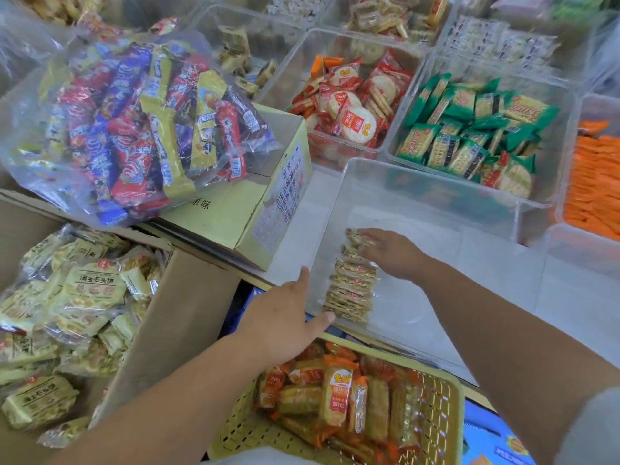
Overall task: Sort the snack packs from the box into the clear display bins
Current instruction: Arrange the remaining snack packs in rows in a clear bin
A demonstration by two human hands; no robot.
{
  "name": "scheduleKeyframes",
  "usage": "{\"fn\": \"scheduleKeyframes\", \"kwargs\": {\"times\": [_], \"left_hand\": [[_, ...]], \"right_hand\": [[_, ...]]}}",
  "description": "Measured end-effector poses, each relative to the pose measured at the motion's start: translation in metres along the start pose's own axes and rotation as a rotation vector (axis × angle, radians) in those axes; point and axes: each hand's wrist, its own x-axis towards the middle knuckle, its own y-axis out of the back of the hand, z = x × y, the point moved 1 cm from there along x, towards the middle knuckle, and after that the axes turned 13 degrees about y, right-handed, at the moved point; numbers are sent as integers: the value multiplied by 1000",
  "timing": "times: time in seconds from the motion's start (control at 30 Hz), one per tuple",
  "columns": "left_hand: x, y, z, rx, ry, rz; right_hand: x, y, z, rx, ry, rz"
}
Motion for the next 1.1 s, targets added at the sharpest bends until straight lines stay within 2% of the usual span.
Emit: {"fn": "scheduleKeyframes", "kwargs": {"times": [0.13, 0.2, 0.33, 0.6, 0.73, 0.9, 0.97, 1.1], "left_hand": [[3, -4, -1, 71, -20, 83], [4, -5, 0, 130, -24, 135], [5, -7, 0, 170, -26, 164], [4, -5, 0, 169, -38, 132], [4, -5, 0, 169, -42, 130], [5, -7, 1, 167, -42, 141], [4, -6, 1, 145, -34, 123], [-12, 2, -2, 4, -65, 96]], "right_hand": [[7, -2, 0, 51, -3, -5], [6, -1, -2, 156, -60, -13], [1, -2, -5, 292, -59, -108], [4, -16, -3, -58, 133, -69], [5, -20, -1, -310, 140, -89], [3, -22, -5, -361, 112, -104], [0, -21, -11, -337, 76, -111], [-19, -15, -35, 36, -30, 34]]}}
